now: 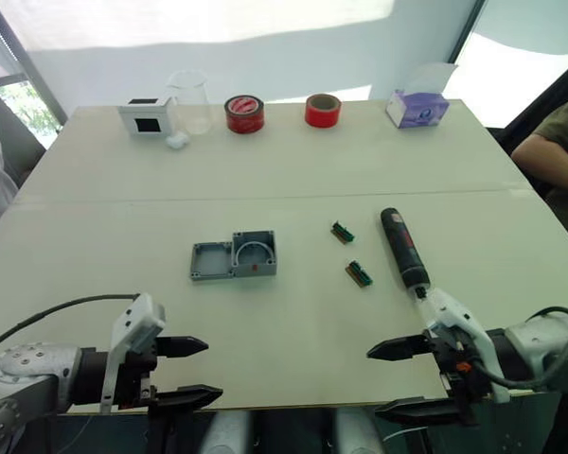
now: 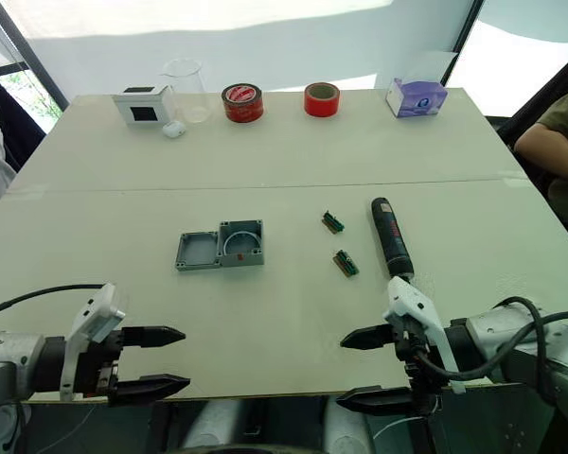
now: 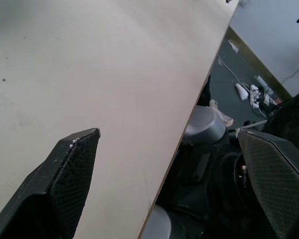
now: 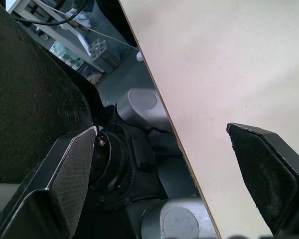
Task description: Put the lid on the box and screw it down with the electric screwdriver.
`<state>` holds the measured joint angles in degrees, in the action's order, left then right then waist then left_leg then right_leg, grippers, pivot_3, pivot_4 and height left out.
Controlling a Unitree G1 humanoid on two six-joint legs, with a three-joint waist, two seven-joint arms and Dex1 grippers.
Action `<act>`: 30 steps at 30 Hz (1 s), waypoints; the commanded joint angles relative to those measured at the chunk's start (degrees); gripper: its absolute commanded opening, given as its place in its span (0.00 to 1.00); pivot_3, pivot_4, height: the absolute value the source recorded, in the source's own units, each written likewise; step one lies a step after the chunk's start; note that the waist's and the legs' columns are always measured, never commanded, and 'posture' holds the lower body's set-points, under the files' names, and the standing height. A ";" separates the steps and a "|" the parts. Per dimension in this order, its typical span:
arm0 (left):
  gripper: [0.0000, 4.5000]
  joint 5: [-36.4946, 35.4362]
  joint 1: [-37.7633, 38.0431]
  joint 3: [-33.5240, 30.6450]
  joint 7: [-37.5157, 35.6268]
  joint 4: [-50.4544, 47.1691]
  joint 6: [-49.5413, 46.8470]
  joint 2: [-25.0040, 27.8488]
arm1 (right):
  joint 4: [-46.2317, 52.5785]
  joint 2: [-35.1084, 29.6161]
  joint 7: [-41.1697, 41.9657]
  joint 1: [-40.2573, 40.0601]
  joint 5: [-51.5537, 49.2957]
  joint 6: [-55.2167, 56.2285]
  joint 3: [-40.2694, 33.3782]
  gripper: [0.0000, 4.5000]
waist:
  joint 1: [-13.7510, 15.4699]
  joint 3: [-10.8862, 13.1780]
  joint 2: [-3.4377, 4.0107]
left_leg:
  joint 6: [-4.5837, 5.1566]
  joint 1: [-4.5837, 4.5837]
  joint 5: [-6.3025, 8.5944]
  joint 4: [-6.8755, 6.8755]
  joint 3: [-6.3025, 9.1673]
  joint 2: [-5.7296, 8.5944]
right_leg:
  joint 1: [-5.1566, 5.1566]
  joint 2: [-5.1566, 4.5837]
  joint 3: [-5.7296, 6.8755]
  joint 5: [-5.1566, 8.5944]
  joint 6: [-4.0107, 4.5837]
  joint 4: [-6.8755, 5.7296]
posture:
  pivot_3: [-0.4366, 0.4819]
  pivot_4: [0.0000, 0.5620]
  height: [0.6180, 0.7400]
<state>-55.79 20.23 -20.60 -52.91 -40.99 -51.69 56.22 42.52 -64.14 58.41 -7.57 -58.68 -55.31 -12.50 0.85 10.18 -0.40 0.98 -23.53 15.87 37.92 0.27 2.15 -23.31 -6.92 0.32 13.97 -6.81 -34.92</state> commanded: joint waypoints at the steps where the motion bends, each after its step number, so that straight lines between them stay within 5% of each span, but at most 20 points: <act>1: 1.00 -0.65 -0.38 0.03 0.70 -0.66 -0.18 -0.06 | 1.10 0.46 -0.36 0.40 -0.79 0.55 -0.03 0.98 | 0.00 0.00 0.00 | 0.00 0.00 0.00 0.00 0.00 0.00 | 0.00 0.00 0.00 0.00 0.00 0.00 | 0.48 0.27 1.00; 25: 1.00 -1.43 -6.95 1.20 1.22 0.04 -1.11 1.99 | 2.21 4.75 -6.72 4.94 -4.73 1.10 0.51 0.98 | 0.10 0.00 0.00 | 0.00 0.00 0.00 0.00 0.01 -0.01 | 0.00 0.02 0.00 0.00 0.00 0.00 | 0.48 0.27 1.00; 30: 1.00 5.32 -8.72 3.22 3.00 0.35 2.71 1.82 | 2.00 4.50 -9.28 5.82 -6.82 0.24 0.41 0.98 | -0.07 0.00 0.00 | 0.00 0.00 0.00 0.01 0.01 0.01 | 0.01 0.00 0.00 0.00 0.01 0.00 | 0.48 0.27 1.00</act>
<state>-54.16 12.05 -17.98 -50.97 -39.79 -51.78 58.04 43.51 -59.53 50.22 -2.76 -63.54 -54.76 -10.58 0.77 10.18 -0.40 0.99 -23.53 15.87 37.92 0.28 2.16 -23.30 -6.91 0.31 13.96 -6.80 -34.92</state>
